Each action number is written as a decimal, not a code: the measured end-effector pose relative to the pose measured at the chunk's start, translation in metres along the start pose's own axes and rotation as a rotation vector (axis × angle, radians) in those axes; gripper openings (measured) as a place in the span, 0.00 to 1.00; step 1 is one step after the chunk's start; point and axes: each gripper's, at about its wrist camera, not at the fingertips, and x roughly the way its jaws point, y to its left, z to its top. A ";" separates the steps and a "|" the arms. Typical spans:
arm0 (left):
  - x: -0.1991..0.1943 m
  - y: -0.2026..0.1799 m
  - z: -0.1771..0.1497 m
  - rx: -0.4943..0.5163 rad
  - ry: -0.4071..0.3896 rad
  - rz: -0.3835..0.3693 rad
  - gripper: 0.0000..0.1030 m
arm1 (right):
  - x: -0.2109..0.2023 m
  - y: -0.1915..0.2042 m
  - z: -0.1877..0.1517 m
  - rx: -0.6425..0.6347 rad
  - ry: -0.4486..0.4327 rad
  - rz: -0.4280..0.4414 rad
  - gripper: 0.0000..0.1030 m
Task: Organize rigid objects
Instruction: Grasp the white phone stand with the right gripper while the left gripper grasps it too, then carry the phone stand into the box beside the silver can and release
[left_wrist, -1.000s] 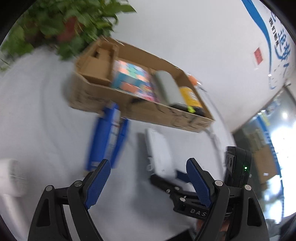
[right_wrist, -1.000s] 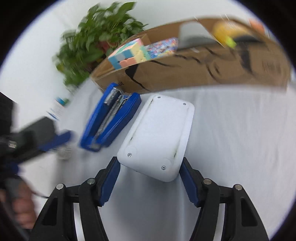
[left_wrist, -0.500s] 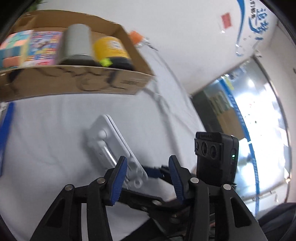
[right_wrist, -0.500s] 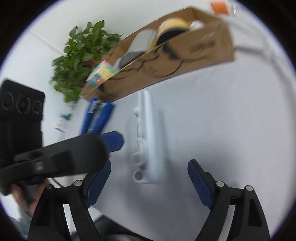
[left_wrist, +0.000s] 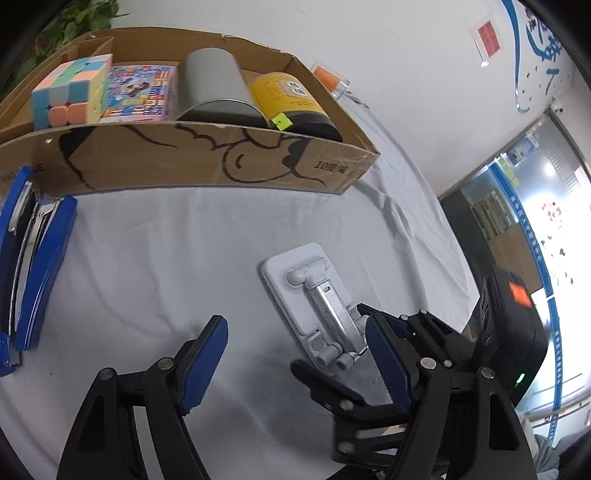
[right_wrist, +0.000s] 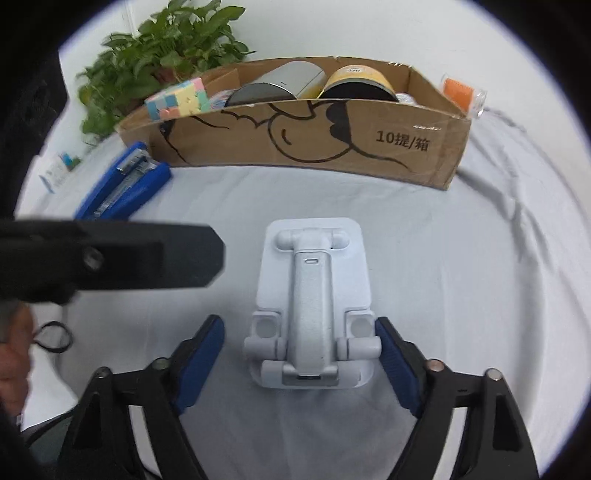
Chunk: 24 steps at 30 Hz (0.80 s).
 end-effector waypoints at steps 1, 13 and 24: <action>-0.001 0.003 0.000 -0.012 -0.005 -0.008 0.73 | 0.000 0.003 0.002 0.010 -0.003 -0.030 0.64; -0.039 0.044 0.008 -0.080 -0.055 -0.058 0.23 | -0.018 0.032 0.044 0.214 0.000 0.253 0.63; -0.124 0.075 0.129 -0.001 -0.170 0.018 0.22 | -0.019 0.059 0.177 0.179 -0.127 0.239 0.63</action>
